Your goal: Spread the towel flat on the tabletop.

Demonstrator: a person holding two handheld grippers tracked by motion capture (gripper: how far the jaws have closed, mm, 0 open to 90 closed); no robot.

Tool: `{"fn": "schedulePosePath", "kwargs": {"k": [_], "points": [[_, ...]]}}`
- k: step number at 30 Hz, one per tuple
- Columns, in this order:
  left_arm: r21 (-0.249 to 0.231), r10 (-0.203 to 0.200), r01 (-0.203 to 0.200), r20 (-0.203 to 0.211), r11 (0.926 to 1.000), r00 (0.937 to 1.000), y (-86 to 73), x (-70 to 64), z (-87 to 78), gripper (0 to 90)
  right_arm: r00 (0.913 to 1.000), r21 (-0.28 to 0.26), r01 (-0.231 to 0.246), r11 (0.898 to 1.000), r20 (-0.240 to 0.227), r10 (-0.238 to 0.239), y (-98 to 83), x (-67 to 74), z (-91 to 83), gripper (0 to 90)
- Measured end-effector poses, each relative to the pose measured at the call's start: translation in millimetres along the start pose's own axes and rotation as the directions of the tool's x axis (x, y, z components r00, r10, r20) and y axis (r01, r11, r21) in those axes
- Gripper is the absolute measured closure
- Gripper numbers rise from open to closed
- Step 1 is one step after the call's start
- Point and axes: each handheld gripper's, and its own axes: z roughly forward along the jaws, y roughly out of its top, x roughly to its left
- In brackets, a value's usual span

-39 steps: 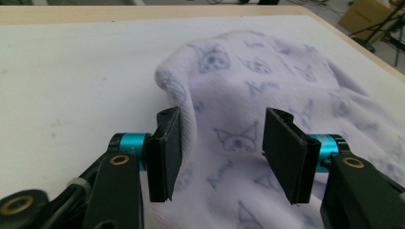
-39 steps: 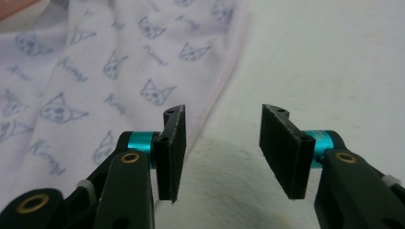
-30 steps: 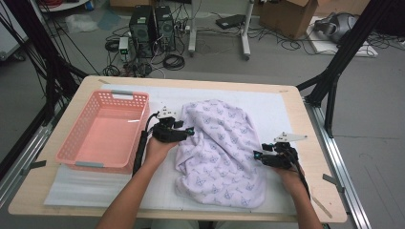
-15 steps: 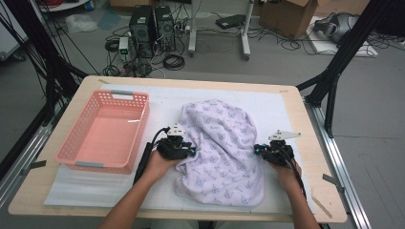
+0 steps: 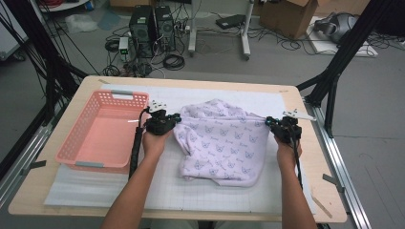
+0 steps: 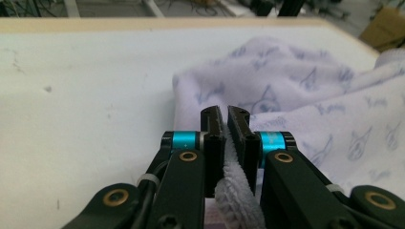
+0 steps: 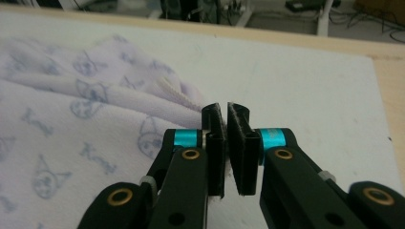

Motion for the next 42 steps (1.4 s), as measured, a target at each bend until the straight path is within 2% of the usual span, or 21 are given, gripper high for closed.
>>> {"fn": "schedulePosePath", "kwargs": {"k": [1, 2, 3, 4, 6, 9, 14, 18, 19, 22, 25, 27, 28, 29, 31, 32, 34, 35, 37, 39, 42], "points": [[0.004, -0.006, 0.006, 0.031, 1.0, 0.9995, 0.4, -2.4, -2.0, 78.6, 0.9999, 0.009, 0.016, 1.0, -0.005, -0.016, 0.1, 2.8, 0.2, 83.7], [0.007, -0.01, 0.01, 0.053, 0.9999, 0.9986, 0.3, -4.0, -3.5, 62.5, 0.999, 0.031, 0.044, 0.999, -0.015, -0.043, -0.2, 5.7, 0.5, 80.0], [0.011, -0.011, 0.01, 0.096, 0.9999, 0.9953, -0.4, -5.8, -6.8, 55.1, 0.9978, 0.036, 0.064, 0.997, -0.016, -0.064, -0.9, 7.0, -0.3, 76.4], [0.012, -0.003, 0.001, 0.127, 0.9999, 0.9918, -1.6, -8.6, -11.2, 53.2, 0.9973, 0.035, 0.071, 0.997, -0.025, -0.07, -1.7, 8.3, -2.9, 71.6], [0.006, 0.041, -0.042, 0.132, 0.9991, 0.9904, -4.3, -15.0, -20.8, 47.1, 0.9984, 0.015, 0.046, 0.999, -0.035, -0.045, -3.9, 9.8, -11.6, 64.0], [0.008, 0.1, -0.102, 0.143, 0.9948, 0.9848, -8.4, -22.4, -32.7, 43.8, 0.9982, -0.004, 0.023, 1.0, -0.055, -0.024, -11.2, 13.6, -26.8, 61.6], [0.031, 0.114, -0.121, 0.164, 0.9922, 0.9798, -27.0, -29.1, -48.3, 38.6, 0.991, 0.032, 0.105, 0.994, -0.087, -0.102, -26.4, 27.2, -48.0, 55.5], [0.102, 0.12, -0.139, 0.175, 0.985, 0.9772, -42.3, -29.8, -51.4, 37.7, 0.9776, 0.099, 0.162, 0.982, -0.151, -0.147, -41.2, 35.0, -56.3, 50.5], [0.132, 0.124, -0.148, 0.175, 0.9801, 0.9767, -44.9, -30.3, -50.4, 36.3, 0.9712, 0.111, 0.176, 0.978, -0.181, -0.154, -45.4, 37.3, -56.4, 48.3], [0.189, 0.123, -0.157, 0.179, 0.9695, 0.9761, -52.0, -32.8, -45.4, 34.2, 0.9341, 0.145, 0.249, 0.958, -0.297, -0.198, -57.7, 46.9, -52.7, 46.4], [0.211, 0.119, -0.157, 0.184, 0.9648, 0.9757, -56.5, -37.9, -38.7, 34.3, 0.9024, 0.181, 0.293, 0.939, -0.377, -0.209, -62.8, 60.3, -46.0, 48.3], [0.219, 0.17, -0.207, 0.174, 0.9535, 0.9699, -59.5, -45.5, -34.0, 34.8, 0.8923, 0.193, 0.348, 0.918, -0.369, -0.261, -64.5, 71.6, -42.8, 55.5], [0.223, 0.217, -0.25, 0.16, 0.9422, 0.9629, -59.9, -50.1, -33.1, 35.7, 0.8845, 0.185, 0.363, 0.913, -0.376, -0.275, -63.5, 74.2, -42.7, 66.1], [0.217, 0.249, -0.281, 0.162, 0.935, 0.9549, -59.9, -53.3, -32.9, 39.8, 0.8779, 0.191, 0.372, 0.908, -0.39, -0.277, -62.6, 76.1, -42.5, 72.0], [0.214, 0.297, -0.33, 0.174, 0.9195, 0.939, -59.2, -56.7, -32.0, 67.5, 0.8691, 0.188, 0.388, 0.902, -0.401, -0.29, -61.1, 78.0, -42.2, 84.6], [0.215, 0.292, -0.325, 0.172, 0.9208, 0.9408, -58.0, -57.2, -31.0, 82.6, 0.8678, 0.186, 0.396, 0.899, -0.395, -0.301, -60.2, 78.3, -41.5, 85.2], [0.191, 0.265, -0.291, 0.148, 0.9375, 0.9528, -53.7, -55.4, -30.1, 84.5, 0.8767, 0.194, 0.364, 0.911, -0.402, -0.265, -57.2, 75.1, -39.9, 86.1], [0.166, 0.242, -0.261, 0.129, 0.9508, 0.9617, -50.6, -53.2, -29.8, 84.9, 0.882, 0.186, 0.348, 0.919, -0.397, -0.254, -55.1, 72.0, -38.7, 86.2], [0.133, 0.196, -0.209, 0.102, 0.969, 0.9753, -42.4, -47.2, -27.6, 85.2, 0.9028, 0.172, 0.309, 0.935, -0.362, -0.231, -49.5, 65.0, -37.2, 86.2], [0.116, 0.168, -0.176, 0.078, 0.9776, 0.9827, -33.9, -42.2, -23.0, 85.3, 0.9257, 0.156, 0.279, 0.948, -0.307, -0.222, -43.0, 57.9, -35.4, 86.3], [0.099, 0.174, -0.175, 0.024, 0.9796, 0.9845, -22.2, -36.3, -15.6, 85.5, 0.9558, 0.121, 0.225, 0.967, -0.22, -0.195, -33.0, 44.4, -31.2, 86.3]]}}
